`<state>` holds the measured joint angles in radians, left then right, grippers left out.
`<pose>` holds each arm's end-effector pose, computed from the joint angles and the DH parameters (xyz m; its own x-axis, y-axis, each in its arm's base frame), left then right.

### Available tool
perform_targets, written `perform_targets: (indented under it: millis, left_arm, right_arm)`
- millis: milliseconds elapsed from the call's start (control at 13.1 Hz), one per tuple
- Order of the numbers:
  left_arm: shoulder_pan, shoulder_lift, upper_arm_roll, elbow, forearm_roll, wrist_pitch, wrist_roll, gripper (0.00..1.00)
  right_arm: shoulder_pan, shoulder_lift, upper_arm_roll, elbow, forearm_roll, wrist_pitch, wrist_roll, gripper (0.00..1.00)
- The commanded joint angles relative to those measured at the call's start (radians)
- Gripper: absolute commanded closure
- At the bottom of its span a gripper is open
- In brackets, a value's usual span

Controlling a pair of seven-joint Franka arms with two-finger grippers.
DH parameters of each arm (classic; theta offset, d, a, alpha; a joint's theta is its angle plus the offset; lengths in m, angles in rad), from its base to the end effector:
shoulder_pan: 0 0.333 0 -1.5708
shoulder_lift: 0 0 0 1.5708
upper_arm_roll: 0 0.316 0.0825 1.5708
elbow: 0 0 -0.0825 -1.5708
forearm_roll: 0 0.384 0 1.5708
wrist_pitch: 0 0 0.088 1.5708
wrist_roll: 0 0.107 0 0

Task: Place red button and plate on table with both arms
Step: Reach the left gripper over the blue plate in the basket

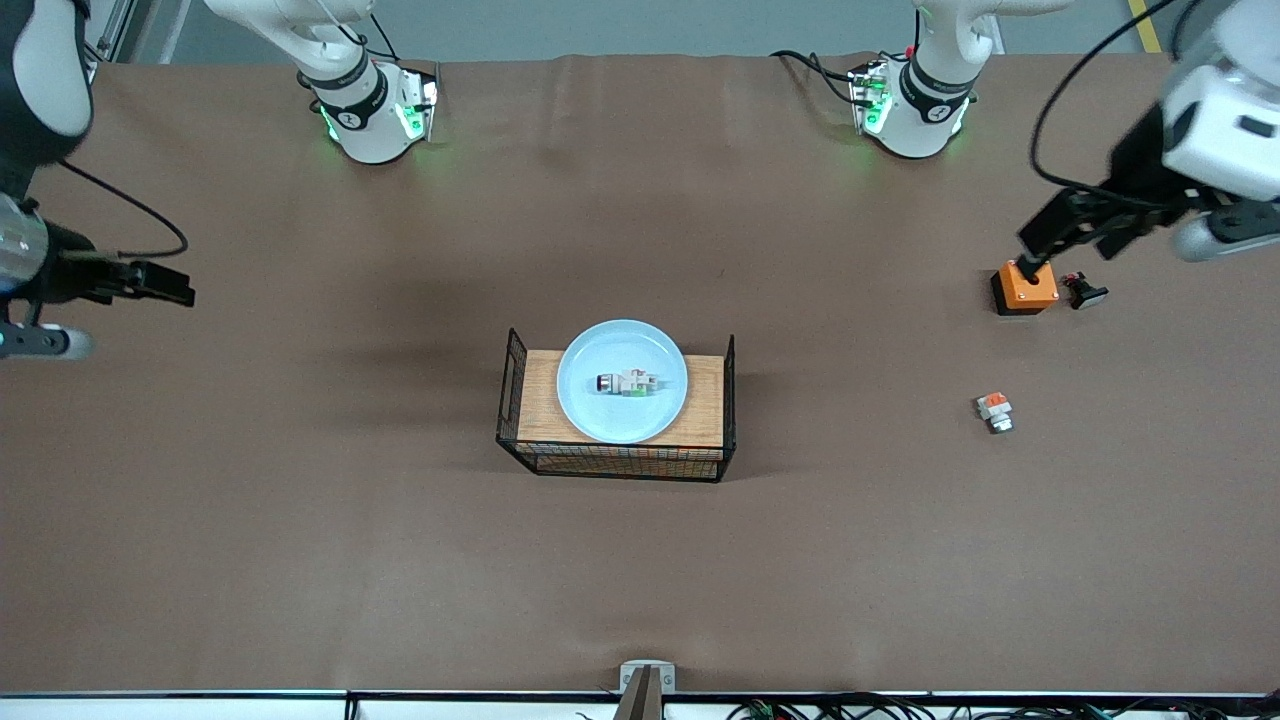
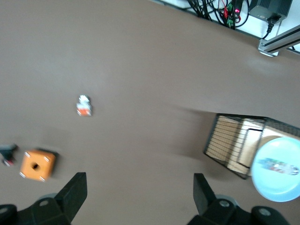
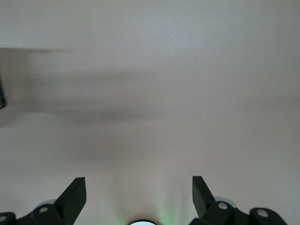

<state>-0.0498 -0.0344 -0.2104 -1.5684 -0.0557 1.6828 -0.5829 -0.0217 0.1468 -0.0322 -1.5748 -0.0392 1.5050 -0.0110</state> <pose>0.5348 -0.1503 0.6551 0.9415 0.3228 0.0964 0.3108 -0.9427 0.1216 0.5818 -0.0347 0.5341 0.9755 -0.0449 -0.2152 -0.0369 -0.9985 0.0411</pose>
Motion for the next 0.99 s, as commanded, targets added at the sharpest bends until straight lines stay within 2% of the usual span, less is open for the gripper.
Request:
perform_targets:
  millis: [0,228,305,609,914]
  left_arm:
    - [0.001,0.077,-0.119,0.031,0.000,-0.014,-0.258,0.00]
    - [-0.010,0.187,-0.213,0.112,0.000,0.006,-0.544,0.00]
    - [-0.042,0.235,-0.236,0.145,0.010,0.011,-0.639,0.00]
    - [-0.214,0.356,-0.236,0.175,0.112,0.119,-1.016,0.00]
    - [-0.306,0.500,-0.231,0.261,0.117,0.222,-1.299,0.00]
  right_arm:
    - [-0.033,0.023,0.006,0.039,-0.016,-0.012,-0.017,0.00]
    - [-0.037,0.022,0.008,0.036,-0.002,-0.014,0.005,0.00]
    - [-0.034,0.020,0.011,0.035,-0.001,-0.015,0.076,0.00]
    - [0.052,0.007,0.015,0.016,0.016,-0.025,0.443,0.00]
    - [0.094,0.002,0.017,0.001,0.016,-0.023,0.589,0.00]
